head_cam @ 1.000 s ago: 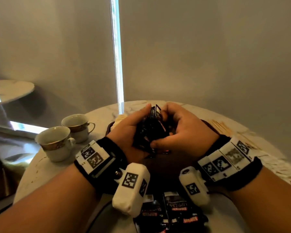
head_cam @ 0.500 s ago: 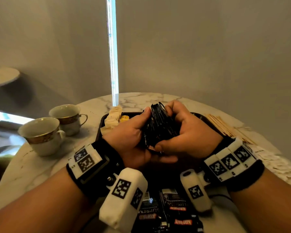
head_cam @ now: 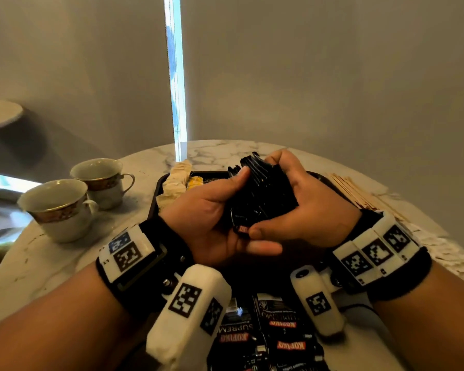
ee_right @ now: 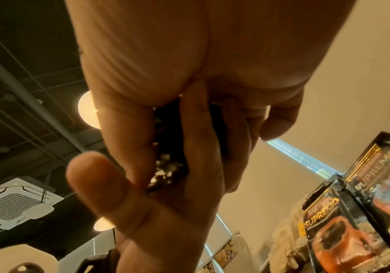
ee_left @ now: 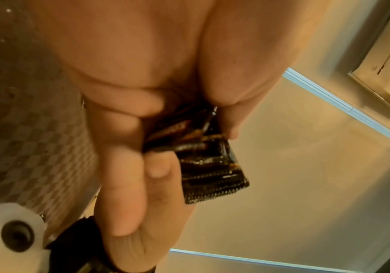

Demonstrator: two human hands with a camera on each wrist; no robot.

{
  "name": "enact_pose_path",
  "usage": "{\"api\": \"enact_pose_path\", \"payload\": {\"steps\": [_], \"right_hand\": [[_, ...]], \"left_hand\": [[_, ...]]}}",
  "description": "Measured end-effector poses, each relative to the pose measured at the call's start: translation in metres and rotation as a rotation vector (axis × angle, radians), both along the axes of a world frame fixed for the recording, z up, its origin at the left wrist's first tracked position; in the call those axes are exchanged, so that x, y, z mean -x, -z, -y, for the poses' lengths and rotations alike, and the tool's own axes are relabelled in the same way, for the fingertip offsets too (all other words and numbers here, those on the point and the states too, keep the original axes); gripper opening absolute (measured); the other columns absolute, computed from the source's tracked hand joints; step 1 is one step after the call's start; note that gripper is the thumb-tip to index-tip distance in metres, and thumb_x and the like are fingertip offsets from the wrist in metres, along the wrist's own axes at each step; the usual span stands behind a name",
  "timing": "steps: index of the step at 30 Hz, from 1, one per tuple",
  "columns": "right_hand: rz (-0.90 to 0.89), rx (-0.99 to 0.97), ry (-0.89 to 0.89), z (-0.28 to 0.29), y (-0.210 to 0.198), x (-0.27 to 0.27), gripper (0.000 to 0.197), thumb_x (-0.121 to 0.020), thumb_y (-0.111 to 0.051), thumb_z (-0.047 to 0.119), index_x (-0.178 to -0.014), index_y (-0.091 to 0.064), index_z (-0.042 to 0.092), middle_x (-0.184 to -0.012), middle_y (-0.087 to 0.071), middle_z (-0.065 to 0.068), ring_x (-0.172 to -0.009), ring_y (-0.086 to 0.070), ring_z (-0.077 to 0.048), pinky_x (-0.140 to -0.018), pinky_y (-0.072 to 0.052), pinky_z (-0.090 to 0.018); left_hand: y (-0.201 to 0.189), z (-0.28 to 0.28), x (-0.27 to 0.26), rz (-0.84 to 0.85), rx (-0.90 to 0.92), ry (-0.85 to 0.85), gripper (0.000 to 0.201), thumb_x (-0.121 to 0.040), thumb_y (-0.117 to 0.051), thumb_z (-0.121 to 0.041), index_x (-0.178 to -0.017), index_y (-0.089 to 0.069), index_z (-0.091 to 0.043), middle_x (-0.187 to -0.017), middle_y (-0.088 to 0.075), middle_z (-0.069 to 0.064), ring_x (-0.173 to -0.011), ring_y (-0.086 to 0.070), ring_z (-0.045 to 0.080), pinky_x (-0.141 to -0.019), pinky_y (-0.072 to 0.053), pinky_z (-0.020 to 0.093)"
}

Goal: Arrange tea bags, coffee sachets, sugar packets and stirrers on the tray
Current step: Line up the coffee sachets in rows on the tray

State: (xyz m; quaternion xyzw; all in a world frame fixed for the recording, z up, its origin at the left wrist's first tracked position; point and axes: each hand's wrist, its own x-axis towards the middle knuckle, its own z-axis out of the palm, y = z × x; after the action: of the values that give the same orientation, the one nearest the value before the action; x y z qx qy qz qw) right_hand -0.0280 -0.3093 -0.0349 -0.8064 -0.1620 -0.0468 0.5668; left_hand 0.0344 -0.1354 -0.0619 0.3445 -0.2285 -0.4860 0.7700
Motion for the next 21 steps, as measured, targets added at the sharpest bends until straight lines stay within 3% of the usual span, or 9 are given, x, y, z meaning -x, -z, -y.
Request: {"api": "enact_pose_path", "payload": {"steps": [3,7,11,13,15,17,19,21], "right_hand": [[0.021,-0.005,0.014,0.001,0.003,0.0,0.075,-0.063,-0.084,-0.014,-0.118,-0.035,0.0,-0.106,-0.06,-0.007,-0.093,-0.066,-0.011,-0.074,-0.057,-0.026],[0.057,-0.008,0.033,0.0,0.007,-0.002,0.074,-0.061,-0.083,-0.01,-0.114,-0.032,-0.003,-0.105,-0.056,-0.01,-0.093,-0.063,-0.013,-0.074,-0.057,-0.029],[0.072,-0.014,0.003,-0.001,0.007,-0.001,0.068,-0.066,-0.078,-0.022,-0.109,-0.029,-0.003,-0.108,-0.053,-0.009,-0.097,-0.064,-0.012,-0.076,-0.058,-0.03],[0.041,-0.019,-0.037,-0.001,0.006,-0.001,0.07,-0.065,-0.08,-0.019,-0.111,-0.031,0.0,-0.111,-0.056,-0.01,-0.102,-0.066,-0.019,-0.078,-0.06,-0.037],[-0.023,-0.034,-0.129,0.0,0.006,0.001,0.072,-0.063,-0.083,-0.015,-0.113,-0.035,0.005,-0.117,-0.06,-0.011,-0.11,-0.066,-0.029,-0.085,-0.059,-0.049],[-0.047,-0.046,-0.171,0.004,0.01,0.002,0.071,-0.063,-0.087,0.0,-0.115,-0.039,0.008,-0.133,-0.053,-0.011,-0.122,-0.06,-0.032,-0.093,-0.055,-0.055],[-0.029,-0.008,-0.078,0.0,0.008,-0.005,0.064,-0.058,-0.084,0.031,-0.112,-0.052,0.018,-0.147,-0.039,-0.001,-0.14,-0.043,-0.021,-0.106,-0.047,-0.05],[0.061,0.046,-0.034,-0.001,0.011,-0.008,0.057,-0.045,-0.076,0.044,-0.101,-0.067,0.034,-0.144,-0.038,-0.002,-0.139,-0.041,-0.01,-0.109,-0.044,-0.041]], "left_hand": [[-0.001,0.001,0.002,0.011,-0.008,-0.065,0.042,-0.093,-0.052,-0.039,-0.12,-0.068,-0.01,-0.111,-0.073,0.016,-0.076,-0.074,0.027,-0.065,-0.063,0.046],[-0.003,0.003,0.002,0.067,-0.065,-0.132,0.047,-0.093,-0.053,-0.042,-0.127,-0.061,-0.011,-0.114,-0.073,0.015,-0.085,-0.075,0.027,-0.069,-0.063,0.045],[-0.002,0.006,0.006,0.084,-0.082,-0.256,0.044,-0.086,-0.057,-0.04,-0.115,-0.07,-0.01,-0.113,-0.073,0.018,-0.092,-0.073,0.029,-0.071,-0.061,0.042],[-0.001,0.006,0.006,0.063,-0.065,-0.278,0.042,-0.087,-0.06,-0.038,-0.114,-0.071,-0.008,-0.115,-0.071,0.019,-0.094,-0.072,0.031,-0.072,-0.06,0.041],[0.0,0.004,0.006,0.043,-0.053,-0.257,0.041,-0.086,-0.064,-0.034,-0.118,-0.068,-0.008,-0.116,-0.068,0.02,-0.1,-0.069,0.033,-0.082,-0.057,0.042],[0.001,0.002,0.005,0.041,-0.023,-0.216,0.04,-0.081,-0.067,-0.028,-0.117,-0.066,-0.009,-0.111,-0.067,0.02,-0.099,-0.068,0.034,-0.084,-0.055,0.043],[0.004,0.001,0.002,0.035,-0.018,-0.23,0.049,-0.074,-0.068,-0.022,-0.12,-0.063,-0.008,-0.108,-0.067,0.019,-0.094,-0.067,0.032,-0.08,-0.054,0.044],[0.005,-0.001,-0.001,0.035,-0.032,-0.275,0.063,-0.069,-0.07,-0.022,-0.129,-0.059,-0.006,-0.11,-0.065,0.019,-0.096,-0.066,0.034,-0.08,-0.053,0.046]]}}
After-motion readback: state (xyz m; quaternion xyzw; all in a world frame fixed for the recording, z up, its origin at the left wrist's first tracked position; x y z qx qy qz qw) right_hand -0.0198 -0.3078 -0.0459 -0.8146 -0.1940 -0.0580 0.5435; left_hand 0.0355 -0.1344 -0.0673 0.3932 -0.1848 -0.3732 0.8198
